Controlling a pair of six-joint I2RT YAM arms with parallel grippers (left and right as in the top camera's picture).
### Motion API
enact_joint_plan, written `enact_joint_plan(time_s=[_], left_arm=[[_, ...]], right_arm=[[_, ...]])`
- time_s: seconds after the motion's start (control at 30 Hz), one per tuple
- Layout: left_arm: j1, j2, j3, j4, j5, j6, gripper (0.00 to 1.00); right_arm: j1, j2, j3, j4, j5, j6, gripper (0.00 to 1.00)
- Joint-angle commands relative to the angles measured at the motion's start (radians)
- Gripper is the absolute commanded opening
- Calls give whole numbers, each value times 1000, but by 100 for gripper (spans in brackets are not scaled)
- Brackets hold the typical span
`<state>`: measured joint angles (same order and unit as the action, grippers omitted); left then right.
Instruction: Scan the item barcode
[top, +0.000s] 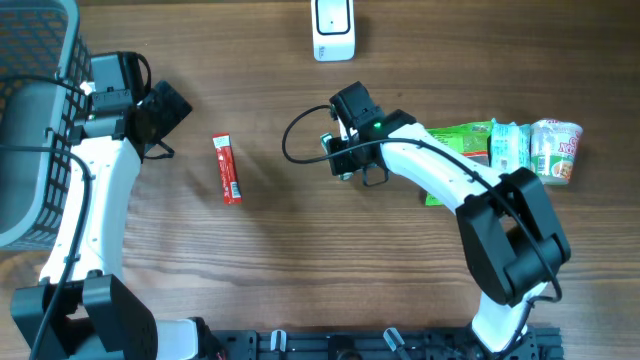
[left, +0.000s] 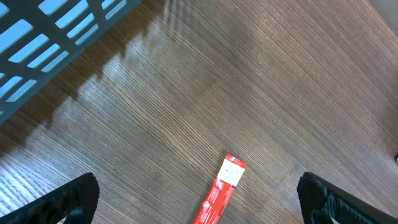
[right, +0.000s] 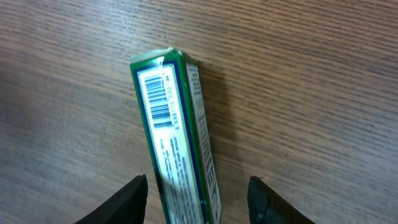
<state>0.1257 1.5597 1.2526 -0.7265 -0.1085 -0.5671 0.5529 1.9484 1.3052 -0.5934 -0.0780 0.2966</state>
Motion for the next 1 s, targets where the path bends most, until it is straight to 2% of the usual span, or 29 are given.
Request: enact_joint_plan(time_s=[0.0,0.23,0.37,0.5,0.77,0.9,0.97], left_arm=[[1,0,11,0,-16,-14,100],[1,0,11,0,-16,-14,100],[1,0,11,0,-16,-14,100],[1,0,11,0,-16,-14,100],[1,0,11,0,-16,-14,100],[1,0,11,0,-16,-14,100],[1,0,11,0,-16,-14,100]], right_arm=[[2,-35,-4,-33,-12,-27,52],[6,-32,-117,91,-28,-84,53],[7,-32,-122,115,-28,-84,52],[6,-33,-122,128,-28,-84,40],[6,-33,-122,129,-28,-34,39],[6,-42,-120,129,-28,-34,27],[6,-56,-120,130,-28,-34,27]])
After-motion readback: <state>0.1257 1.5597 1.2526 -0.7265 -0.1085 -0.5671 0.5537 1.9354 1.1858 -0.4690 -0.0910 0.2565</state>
